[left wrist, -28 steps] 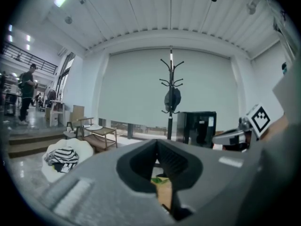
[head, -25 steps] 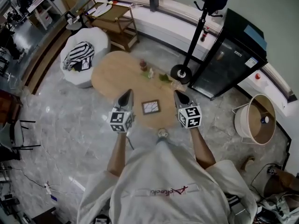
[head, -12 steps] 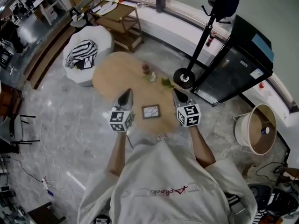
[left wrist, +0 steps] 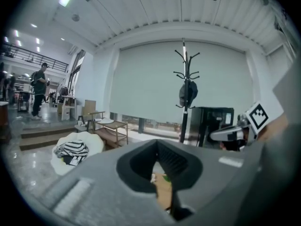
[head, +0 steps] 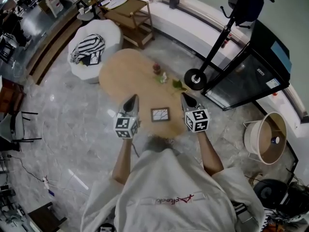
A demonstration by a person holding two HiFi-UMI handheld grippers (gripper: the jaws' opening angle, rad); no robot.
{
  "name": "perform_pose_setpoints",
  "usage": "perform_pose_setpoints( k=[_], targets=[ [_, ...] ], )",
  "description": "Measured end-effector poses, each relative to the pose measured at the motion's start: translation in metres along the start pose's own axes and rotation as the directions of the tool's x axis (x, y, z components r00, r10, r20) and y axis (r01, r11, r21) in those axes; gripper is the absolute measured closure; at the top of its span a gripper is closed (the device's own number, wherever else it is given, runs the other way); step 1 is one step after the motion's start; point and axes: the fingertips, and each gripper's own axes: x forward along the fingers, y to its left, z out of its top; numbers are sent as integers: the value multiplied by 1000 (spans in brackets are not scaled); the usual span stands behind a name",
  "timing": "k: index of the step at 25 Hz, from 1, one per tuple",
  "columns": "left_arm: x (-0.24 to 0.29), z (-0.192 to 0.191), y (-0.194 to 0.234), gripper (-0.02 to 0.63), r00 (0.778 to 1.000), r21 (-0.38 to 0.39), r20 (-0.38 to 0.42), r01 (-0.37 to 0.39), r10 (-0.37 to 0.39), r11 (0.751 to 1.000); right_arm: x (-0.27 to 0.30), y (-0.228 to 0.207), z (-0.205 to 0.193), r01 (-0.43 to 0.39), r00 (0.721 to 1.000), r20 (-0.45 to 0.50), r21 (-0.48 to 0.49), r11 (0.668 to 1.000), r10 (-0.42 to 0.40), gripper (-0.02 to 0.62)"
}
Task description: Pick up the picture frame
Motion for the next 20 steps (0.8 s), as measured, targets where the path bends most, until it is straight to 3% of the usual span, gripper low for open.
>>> perform_pose_setpoints(
  k=[9, 20],
  targets=[
    [30, -10, 38, 604, 999, -13, -31, 7, -8, 1000, 39, 1, 1, 18, 1000, -20, 16, 1000, -17, 591],
    [66, -43, 33, 604, 995, -43, -98, 31, -35, 999, 62, -22, -26, 20, 997, -77, 51, 999, -16, 591]
  ],
)
